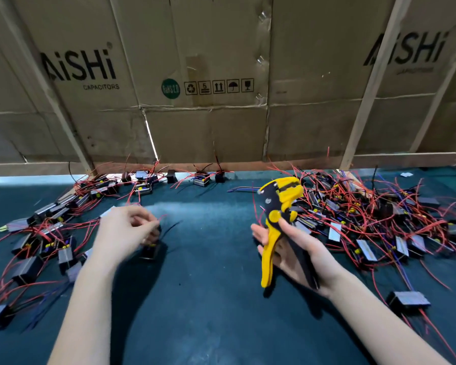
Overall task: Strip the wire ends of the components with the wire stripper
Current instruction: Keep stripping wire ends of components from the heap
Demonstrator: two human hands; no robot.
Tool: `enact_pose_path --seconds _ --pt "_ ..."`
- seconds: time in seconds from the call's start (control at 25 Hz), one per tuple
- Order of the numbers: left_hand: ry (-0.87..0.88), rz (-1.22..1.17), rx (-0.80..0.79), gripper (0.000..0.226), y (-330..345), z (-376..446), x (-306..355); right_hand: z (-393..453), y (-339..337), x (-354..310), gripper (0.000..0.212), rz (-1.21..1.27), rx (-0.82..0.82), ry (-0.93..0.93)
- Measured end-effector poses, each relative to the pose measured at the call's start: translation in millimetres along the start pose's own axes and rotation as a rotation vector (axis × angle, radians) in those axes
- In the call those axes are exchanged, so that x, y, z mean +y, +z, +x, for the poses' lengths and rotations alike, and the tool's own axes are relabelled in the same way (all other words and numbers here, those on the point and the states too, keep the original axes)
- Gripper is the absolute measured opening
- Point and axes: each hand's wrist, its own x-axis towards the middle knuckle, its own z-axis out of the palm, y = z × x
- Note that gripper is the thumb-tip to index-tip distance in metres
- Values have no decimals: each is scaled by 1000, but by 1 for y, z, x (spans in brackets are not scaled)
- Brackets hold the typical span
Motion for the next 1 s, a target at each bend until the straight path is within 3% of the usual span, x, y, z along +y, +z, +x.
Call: enact_pose_path --seconds 0.12,0.24,0.32,0.36,0.44,0.52,0.64,0.76,0.92,1.0 --pt "112 -305 -249 14 33 -13 21 8 -11 -7 34 144 166 -83" --pt "278 -410 -519 71 69 -29 32 6 -15 -6 39 11 182 -120" --pt "423 -376 -485 97 84 -35 32 0 -15 -5 39 -194 154 -136" --pt "462 -371 -413 99 89 -35 29 -5 -16 -6 38 -259 126 -147" --pt "476 -365 -307 89 92 -32 26 -13 -17 -11 38 -294 56 -166" --pt "461 -300 -317 73 96 -33 24 -20 -16 -16 35 -374 35 -184" --pt "437 -217 -355 44 113 -47 25 -25 -15 -16 28 -597 66 -206" --pt "488 -170 -241 7 126 -53 29 -26 -11 -15 32 -708 60 -179" --pt "419 -202 -201 11 121 -47 28 -25 -10 -13 49 -690 116 -111" --pt "363 -297 -205 8 117 -46 27 -22 -11 -11 43 -724 217 -193"
